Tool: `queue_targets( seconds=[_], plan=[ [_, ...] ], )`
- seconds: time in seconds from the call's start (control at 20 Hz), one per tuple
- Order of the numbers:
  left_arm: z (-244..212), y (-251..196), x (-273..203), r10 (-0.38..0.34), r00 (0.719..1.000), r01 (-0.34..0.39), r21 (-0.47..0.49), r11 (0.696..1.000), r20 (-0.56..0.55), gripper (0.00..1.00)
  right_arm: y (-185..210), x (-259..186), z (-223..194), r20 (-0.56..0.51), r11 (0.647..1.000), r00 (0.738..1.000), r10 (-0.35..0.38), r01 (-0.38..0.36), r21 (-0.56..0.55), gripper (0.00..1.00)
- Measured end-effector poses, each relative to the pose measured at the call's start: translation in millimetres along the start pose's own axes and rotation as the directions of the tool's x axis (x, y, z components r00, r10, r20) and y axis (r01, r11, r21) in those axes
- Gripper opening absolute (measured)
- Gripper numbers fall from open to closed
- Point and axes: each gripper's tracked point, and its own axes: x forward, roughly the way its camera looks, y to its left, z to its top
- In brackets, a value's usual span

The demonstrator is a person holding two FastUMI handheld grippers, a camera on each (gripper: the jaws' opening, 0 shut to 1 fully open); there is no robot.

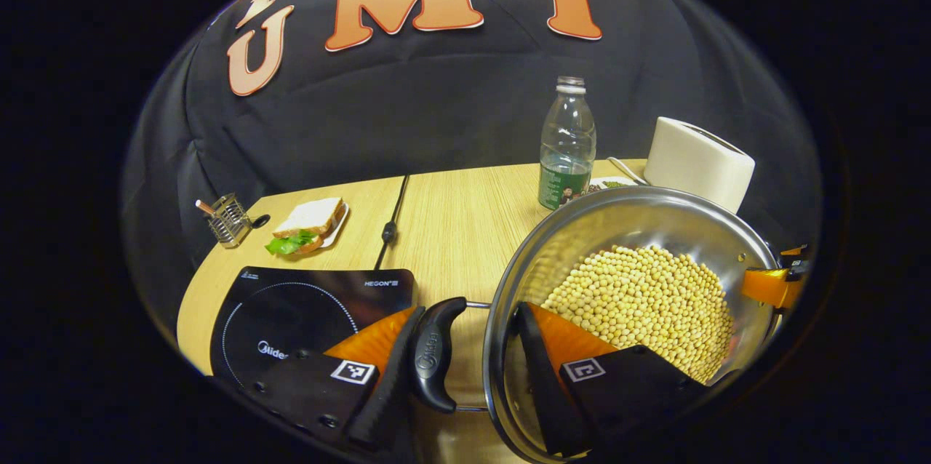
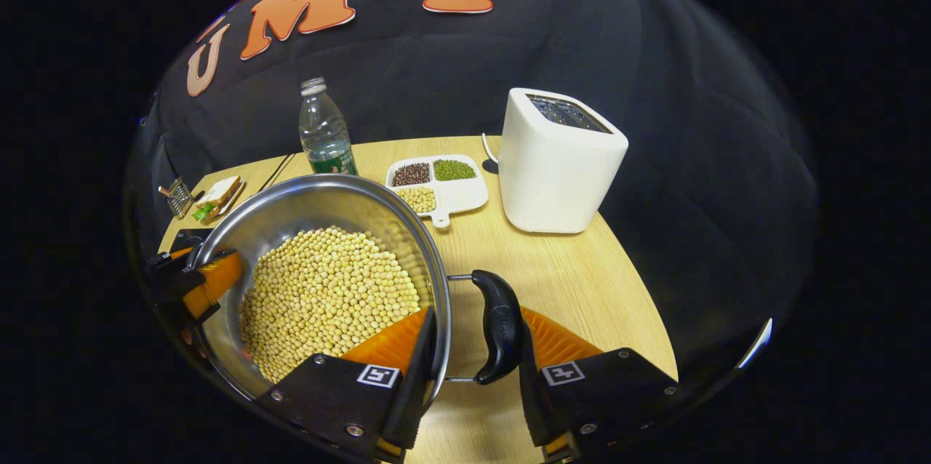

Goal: First push the handle of the pot to place it horizontally, then grasp the pot with both hands and set it on the induction cooktop.

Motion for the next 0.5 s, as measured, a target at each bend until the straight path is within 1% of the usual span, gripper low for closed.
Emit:
queue_targets(
  seconds=[0.15,0.4,0.45,0.5],
  plan=[
    [11.9,14.6,-12.6,0.005,1.000,-0.005,-0.016,1.000,0.023,0.79,-2.3,-0.5,2.0,0.029,1.000,1.000,0.006,-0.005,-0.018,0.57],
    [26.9,49.5,-33.4,0.037,0.998,-0.037,-0.007,0.999,0.047,0.79,0.0,6.2,-1.2,0.046,0.999,0.998,0.036,-0.034,-0.031,0.57],
    [30.0,58.2,-39.3,0.045,0.997,-0.045,-0.006,0.999,0.055,0.82,-0.6,7.3,0.7,0.053,0.999,0.998,0.043,-0.041,-0.034,0.57],
    [33.1,65.2,-43.7,0.053,0.997,-0.053,-0.006,0.999,0.063,0.78,-1.3,6.9,-0.8,0.057,0.998,0.997,0.049,-0.047,-0.038,0.52]
  ],
)
